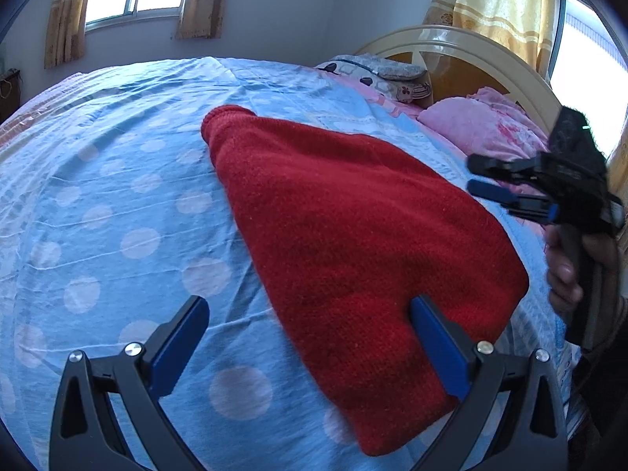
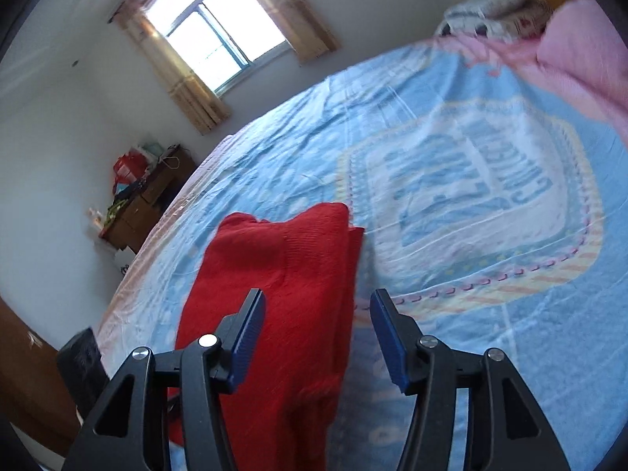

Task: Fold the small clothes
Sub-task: 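Grasp the folded red sweater edge with the right gripper while the left gripper grasps it too, then lift the held sweater with both grippers and carry it across the bed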

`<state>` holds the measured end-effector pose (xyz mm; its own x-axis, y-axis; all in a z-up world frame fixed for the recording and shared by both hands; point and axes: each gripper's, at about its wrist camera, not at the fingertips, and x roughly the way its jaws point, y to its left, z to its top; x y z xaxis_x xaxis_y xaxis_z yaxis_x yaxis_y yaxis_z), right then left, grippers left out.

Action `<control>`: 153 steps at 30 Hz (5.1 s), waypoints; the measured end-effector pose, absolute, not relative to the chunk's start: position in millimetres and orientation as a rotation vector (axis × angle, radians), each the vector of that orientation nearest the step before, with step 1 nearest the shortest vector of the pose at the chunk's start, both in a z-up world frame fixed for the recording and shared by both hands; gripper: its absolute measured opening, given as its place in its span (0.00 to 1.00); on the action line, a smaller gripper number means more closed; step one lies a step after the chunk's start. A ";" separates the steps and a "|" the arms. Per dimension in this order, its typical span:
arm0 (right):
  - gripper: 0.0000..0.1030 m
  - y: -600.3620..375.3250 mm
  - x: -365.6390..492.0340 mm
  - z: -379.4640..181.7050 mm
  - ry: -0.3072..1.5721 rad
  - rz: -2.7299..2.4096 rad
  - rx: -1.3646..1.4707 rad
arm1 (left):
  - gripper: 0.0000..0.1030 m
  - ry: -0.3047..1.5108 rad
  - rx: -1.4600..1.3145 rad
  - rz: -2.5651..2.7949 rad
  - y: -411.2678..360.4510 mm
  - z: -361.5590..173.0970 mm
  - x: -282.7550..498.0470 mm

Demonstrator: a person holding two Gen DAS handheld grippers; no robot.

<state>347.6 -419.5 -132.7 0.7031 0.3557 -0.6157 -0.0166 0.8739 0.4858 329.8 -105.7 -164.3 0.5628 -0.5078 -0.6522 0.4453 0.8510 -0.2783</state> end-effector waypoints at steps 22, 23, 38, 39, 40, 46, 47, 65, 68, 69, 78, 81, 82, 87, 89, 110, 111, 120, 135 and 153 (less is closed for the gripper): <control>0.61 -443.3 418.9 -184.9 0.881 0.304 0.727 | 1.00 0.854 -0.177 -0.636 -100.5 -169.8 336.5; 0.61 -442.6 417.8 -185.3 0.880 0.311 0.735 | 1.00 0.854 -0.180 -0.638 -100.5 -169.6 336.6; 0.46 -412.6 446.6 -193.0 0.914 0.466 0.733 | 1.00 0.864 -0.156 -0.649 -109.7 -168.8 338.8; 0.43 -414.9 446.9 -195.3 0.913 0.457 0.745 | 1.00 0.864 -0.151 -0.646 -110.8 -168.7 339.1; 0.38 -417.0 446.7 -197.9 0.911 0.447 0.763 | 1.00 0.864 -0.144 -0.643 -112.0 -168.6 338.9; 0.35 -414.7 440.7 -198.0 0.893 0.421 0.699 | 1.00 0.866 -0.121 -0.625 -116.1 -167.8 338.6; 0.35 -413.5 440.4 -197.7 0.891 0.418 0.693 | 1.00 0.867 -0.123 -0.624 -115.8 -167.8 338.9; 0.34 -410.5 442.8 -199.6 0.881 0.407 0.653 | 0.75 0.857 -0.130 -0.697 -120.7 -163.6 333.1; 0.32 -408.7 443.1 -199.0 0.873 0.401 0.636 | 0.67 0.845 -0.119 -0.703 -122.4 -161.1 330.1; 0.31 -407.8 441.3 -198.0 0.869 0.399 0.629 | 0.64 0.841 -0.116 -0.702 -123.1 -160.1 329.2; 0.26 -394.5 424.5 -180.1 0.829 0.389 0.583 | 0.44 0.840 -0.112 -0.661 -119.2 -151.2 316.7; 0.26 -391.2 412.9 -173.7 0.804 0.397 0.594 | 0.42 0.847 -0.102 -0.650 -118.5 -147.2 311.5; 0.26 -389.4 408.2 -172.0 0.798 0.398 0.599 | 0.42 0.850 -0.098 -0.647 -118.4 -146.0 309.2; 0.26 -381.8 385.6 -166.6 0.776 0.406 0.621 | 0.41 0.855 -0.093 -0.636 -112.6 -140.5 294.8; 0.26 -380.1 379.6 -165.9 0.770 0.413 0.625 | 0.40 0.852 -0.087 -0.635 -110.5 -137.9 288.3; 0.26 -296.4 329.3 -146.4 0.741 0.545 0.643 | 0.39 0.781 -0.046 -0.574 -62.9 -114.9 236.5; 0.26 -290.8 327.9 -145.9 0.740 0.553 0.645 | 0.39 0.777 -0.044 -0.570 -60.2 -113.8 234.8; 0.26 -246.0 327.4 -147.3 0.758 0.608 0.633 | 0.39 0.756 -0.054 -0.520 -31.1 -110.7 221.4; 0.26 -168.1 326.4 -137.7 0.771 0.708 0.580 | 0.39 0.735 -0.067 -0.414 15.1 -112.2 196.2; 0.25 -82.1 329.5 -135.5 0.811 0.802 0.528 | 0.39 0.721 -0.093 -0.312 63.6 -121.0 166.1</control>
<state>329.5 -82.1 -135.5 0.4306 0.7942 -0.4288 -0.4192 0.5967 0.6843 166.1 63.6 -121.0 0.7075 -0.3120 -0.6341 0.2484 0.9498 -0.1902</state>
